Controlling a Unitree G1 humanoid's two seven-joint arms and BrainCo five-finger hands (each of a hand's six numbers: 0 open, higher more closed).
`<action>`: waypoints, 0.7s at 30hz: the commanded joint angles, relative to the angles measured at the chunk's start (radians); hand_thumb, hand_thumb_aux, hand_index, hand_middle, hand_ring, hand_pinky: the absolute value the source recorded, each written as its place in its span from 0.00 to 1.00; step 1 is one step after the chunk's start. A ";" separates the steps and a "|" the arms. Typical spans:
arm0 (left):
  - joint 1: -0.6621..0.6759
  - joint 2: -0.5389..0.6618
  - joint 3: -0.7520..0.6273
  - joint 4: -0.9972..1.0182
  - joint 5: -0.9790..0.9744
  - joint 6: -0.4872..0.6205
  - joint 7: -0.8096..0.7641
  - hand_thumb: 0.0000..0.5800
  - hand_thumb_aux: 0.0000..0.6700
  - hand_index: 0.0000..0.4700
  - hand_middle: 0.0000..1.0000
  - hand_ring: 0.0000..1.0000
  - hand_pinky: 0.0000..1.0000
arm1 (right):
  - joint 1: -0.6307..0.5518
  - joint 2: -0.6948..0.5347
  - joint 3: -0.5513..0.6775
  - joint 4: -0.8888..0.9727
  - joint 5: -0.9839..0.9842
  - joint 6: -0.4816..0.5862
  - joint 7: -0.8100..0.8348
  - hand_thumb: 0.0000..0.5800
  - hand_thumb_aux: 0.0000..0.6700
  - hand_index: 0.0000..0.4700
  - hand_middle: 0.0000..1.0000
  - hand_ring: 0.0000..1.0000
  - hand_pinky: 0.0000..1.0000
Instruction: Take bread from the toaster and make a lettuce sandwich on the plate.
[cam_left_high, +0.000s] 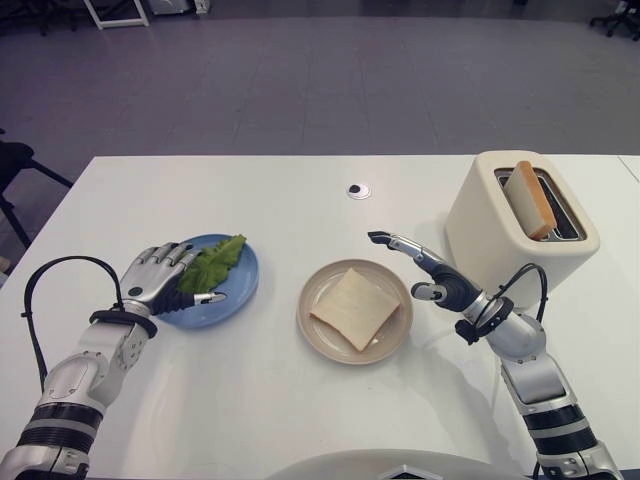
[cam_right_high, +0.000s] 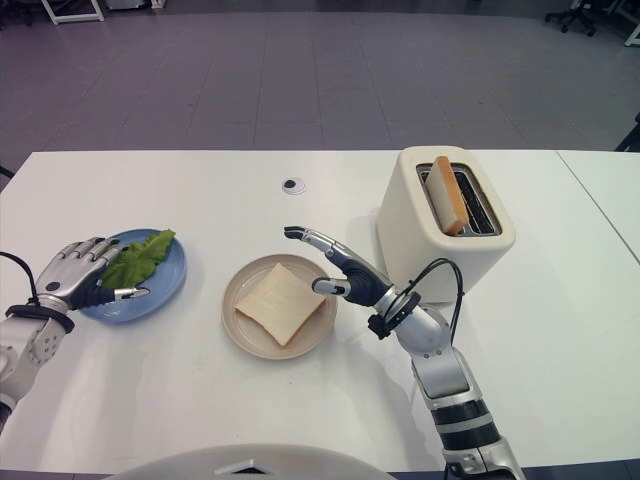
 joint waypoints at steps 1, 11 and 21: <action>-0.038 0.001 -0.046 0.060 0.008 -0.010 -0.002 0.00 0.00 0.00 0.00 0.00 0.00 | -0.011 0.001 0.005 0.009 -0.009 -0.001 0.002 0.00 0.00 0.00 0.00 0.00 0.00; -0.122 -0.007 -0.138 0.164 0.014 -0.042 0.016 0.94 0.76 0.76 0.00 0.00 0.00 | -0.011 0.001 0.002 0.007 -0.011 -0.002 -0.001 0.00 0.00 0.00 0.00 0.00 0.00; -0.117 0.005 -0.135 0.141 -0.018 -0.078 0.074 1.00 1.00 1.00 0.00 0.00 0.00 | -0.013 0.003 0.002 0.009 -0.016 -0.003 -0.003 0.00 0.00 0.00 0.00 0.00 0.00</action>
